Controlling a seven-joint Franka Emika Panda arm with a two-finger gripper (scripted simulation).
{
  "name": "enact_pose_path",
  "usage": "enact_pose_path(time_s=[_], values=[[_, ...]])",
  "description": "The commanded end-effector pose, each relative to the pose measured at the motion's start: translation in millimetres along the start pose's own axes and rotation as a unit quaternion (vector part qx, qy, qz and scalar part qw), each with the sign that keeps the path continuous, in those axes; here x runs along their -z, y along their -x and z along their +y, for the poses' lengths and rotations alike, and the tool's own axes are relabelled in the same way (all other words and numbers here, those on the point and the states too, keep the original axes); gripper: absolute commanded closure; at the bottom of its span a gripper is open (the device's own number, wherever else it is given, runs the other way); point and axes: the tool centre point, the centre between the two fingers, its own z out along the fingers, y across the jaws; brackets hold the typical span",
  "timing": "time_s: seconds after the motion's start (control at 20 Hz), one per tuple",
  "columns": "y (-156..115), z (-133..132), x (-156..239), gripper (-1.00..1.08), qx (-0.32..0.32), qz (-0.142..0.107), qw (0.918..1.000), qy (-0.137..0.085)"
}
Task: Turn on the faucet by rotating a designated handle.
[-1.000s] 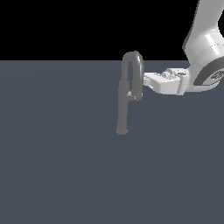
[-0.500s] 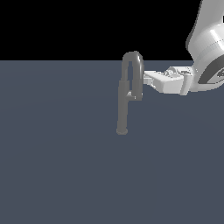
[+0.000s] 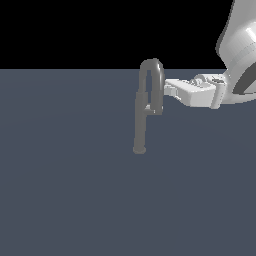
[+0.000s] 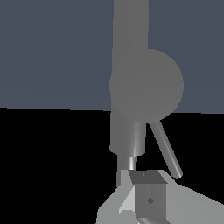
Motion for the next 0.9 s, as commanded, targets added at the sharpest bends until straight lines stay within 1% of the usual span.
enact_pose_path(time_s=[0.0,0.3,0.35,0.4,0.75,0.8,0.85], values=[[-5.1,9.4,0.1,1.08,-0.004,-0.002,1.0000,0.001],[-15.9,32.5,0.1,1.08,-0.010,-0.004,0.9999,0.003],[-15.9,32.5,0.1,1.08,-0.010,-0.004,0.9999,0.003],[-5.0,23.5,-0.1,1.08,0.002,-0.002,1.0000,0.003],[-40.0,50.7,0.0,1.08,-0.010,-0.004,0.9999,0.003],[-40.0,50.7,0.0,1.08,-0.010,-0.004,0.9999,0.003],[-16.3,38.2,-0.2,1.08,0.011,-0.001,0.9999,0.005]])
